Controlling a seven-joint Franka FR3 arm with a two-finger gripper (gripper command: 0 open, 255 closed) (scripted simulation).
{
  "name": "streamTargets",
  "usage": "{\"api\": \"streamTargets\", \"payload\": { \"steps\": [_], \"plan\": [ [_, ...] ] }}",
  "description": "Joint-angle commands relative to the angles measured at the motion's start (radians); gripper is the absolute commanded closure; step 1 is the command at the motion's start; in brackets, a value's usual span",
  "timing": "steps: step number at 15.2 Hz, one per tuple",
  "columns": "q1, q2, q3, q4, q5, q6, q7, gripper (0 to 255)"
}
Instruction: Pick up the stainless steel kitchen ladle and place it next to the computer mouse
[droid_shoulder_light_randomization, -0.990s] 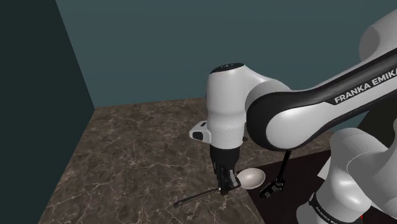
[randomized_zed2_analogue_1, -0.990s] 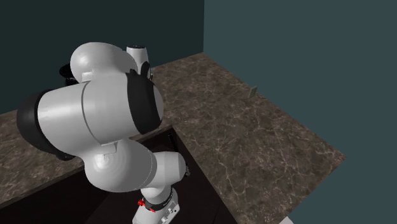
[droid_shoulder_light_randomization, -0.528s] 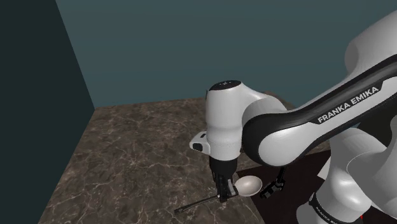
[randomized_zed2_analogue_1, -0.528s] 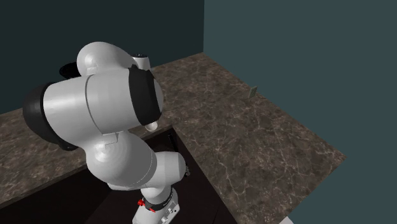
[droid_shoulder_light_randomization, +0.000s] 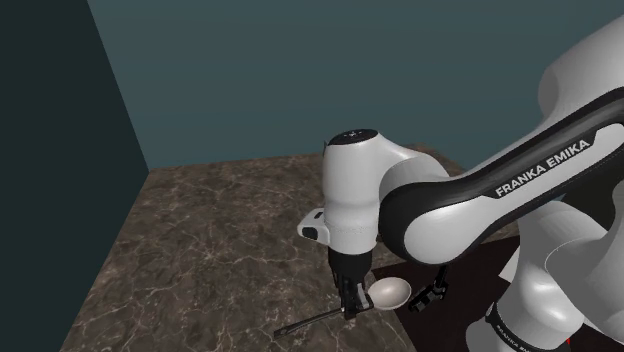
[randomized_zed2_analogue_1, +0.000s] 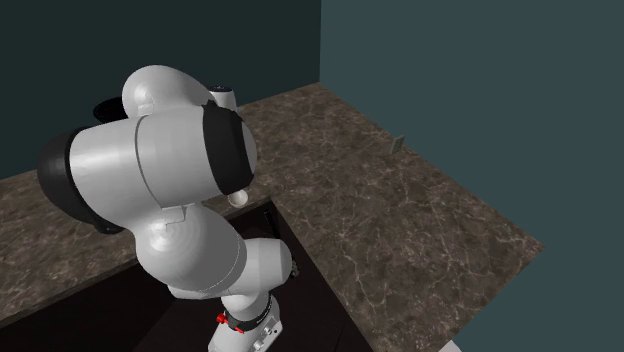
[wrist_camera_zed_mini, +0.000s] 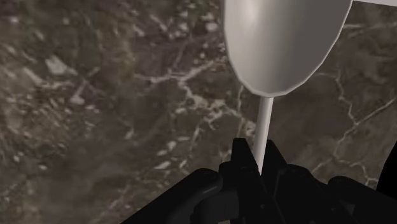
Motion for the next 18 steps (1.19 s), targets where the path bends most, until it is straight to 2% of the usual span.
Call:
{"api": "streamTargets", "payload": {
  "steps": [1, 6, 10, 18],
  "plan": [
    [0.0, 0.0, 0.0, 0.0, 0.0, 0.0, 0.0, 0],
    [0.0, 0.0, 0.0, 0.0, 0.0, 0.0, 0.0, 0],
    [-0.013, -0.062, -0.016, 0.081, -0.023, -0.144, 0.009, 0],
    [-0.013, -0.062, -0.016, 0.081, -0.023, -0.144, 0.009, 0]
  ]
}}
